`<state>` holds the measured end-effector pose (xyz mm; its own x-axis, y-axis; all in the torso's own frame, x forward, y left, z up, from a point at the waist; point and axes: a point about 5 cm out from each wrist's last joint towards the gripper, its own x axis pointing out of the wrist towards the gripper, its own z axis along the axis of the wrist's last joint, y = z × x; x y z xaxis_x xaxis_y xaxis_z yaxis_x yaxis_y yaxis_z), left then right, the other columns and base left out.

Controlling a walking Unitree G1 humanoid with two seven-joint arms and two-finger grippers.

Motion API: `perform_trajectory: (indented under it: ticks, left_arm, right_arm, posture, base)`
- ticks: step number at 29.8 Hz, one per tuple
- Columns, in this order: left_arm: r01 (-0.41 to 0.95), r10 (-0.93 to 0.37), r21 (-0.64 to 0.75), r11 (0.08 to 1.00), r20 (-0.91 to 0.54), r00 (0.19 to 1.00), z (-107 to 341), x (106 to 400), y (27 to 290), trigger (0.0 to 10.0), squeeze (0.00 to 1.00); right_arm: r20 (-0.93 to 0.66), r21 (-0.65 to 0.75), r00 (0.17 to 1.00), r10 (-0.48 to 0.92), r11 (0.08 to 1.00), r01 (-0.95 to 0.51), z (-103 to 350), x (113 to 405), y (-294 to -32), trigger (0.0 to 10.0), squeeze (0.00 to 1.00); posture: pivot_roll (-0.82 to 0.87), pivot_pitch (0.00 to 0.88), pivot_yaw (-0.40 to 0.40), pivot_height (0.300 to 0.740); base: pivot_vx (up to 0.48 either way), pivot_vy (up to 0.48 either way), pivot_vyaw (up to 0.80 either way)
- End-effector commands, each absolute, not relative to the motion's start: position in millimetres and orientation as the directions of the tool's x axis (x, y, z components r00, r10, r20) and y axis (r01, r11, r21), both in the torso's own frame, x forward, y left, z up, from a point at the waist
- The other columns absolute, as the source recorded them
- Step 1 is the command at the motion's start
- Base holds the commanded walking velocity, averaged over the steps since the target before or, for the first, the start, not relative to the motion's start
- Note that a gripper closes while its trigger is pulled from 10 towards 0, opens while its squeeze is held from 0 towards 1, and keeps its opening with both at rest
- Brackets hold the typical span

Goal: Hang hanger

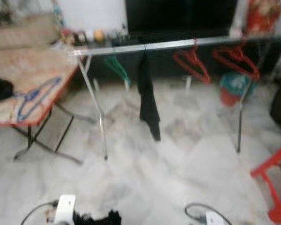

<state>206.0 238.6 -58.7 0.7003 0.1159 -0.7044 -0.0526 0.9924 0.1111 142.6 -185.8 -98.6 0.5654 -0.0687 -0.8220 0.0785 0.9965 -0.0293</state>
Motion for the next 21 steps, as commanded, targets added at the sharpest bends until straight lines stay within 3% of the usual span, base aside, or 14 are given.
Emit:
perform_trajectory:
  ticks: [1, 7, 16, 21]
  left_arm:
    - [-0.063, 0.124, 0.118, 0.991, -0.628, 0.768, -44, 225, 241, 10.0, 0.0]
    - [-0.118, 0.157, 0.106, 0.987, -0.545, 0.824, -29, 241, 247, 10.0, 0.0]
    - [-0.127, 0.139, 0.059, 0.99, -0.531, 0.836, -29, 243, 241, 10.0, 0.0]
    - [-0.135, 0.141, 0.05, 0.99, -0.524, 0.84, -29, 243, 241, 10.0, 0.0]
  right_arm:
    - [-0.826, -0.032, 0.56, -0.071, 0.996, 0.078, -99, 140, -187, 10.0, 0.0]
    - [-0.824, -0.031, 0.562, -0.071, 0.996, 0.079, -99, 141, -187, 10.0, 0.0]
    - [-0.824, -0.029, 0.562, -0.07, 0.996, 0.081, -99, 141, -187, 10.0, 0.0]
    - [-0.824, -0.03, 0.562, -0.069, 0.996, 0.079, -99, 141, -187, 10.0, 0.0]
  posture:
    - [0.01, 0.016, 0.063, 0.74]
    - [0.01, 0.017, 0.064, 0.74]
    - [0.01, 0.022, 0.063, 0.74]
    - [0.01, 0.023, 0.061, 0.74]
  base:
    - [0.0, 0.0, 0.0]
    - [0.0, 0.0, 0.0]
    - [0.0, 0.0, 0.0]
    - [0.0, 0.32, 0.0]
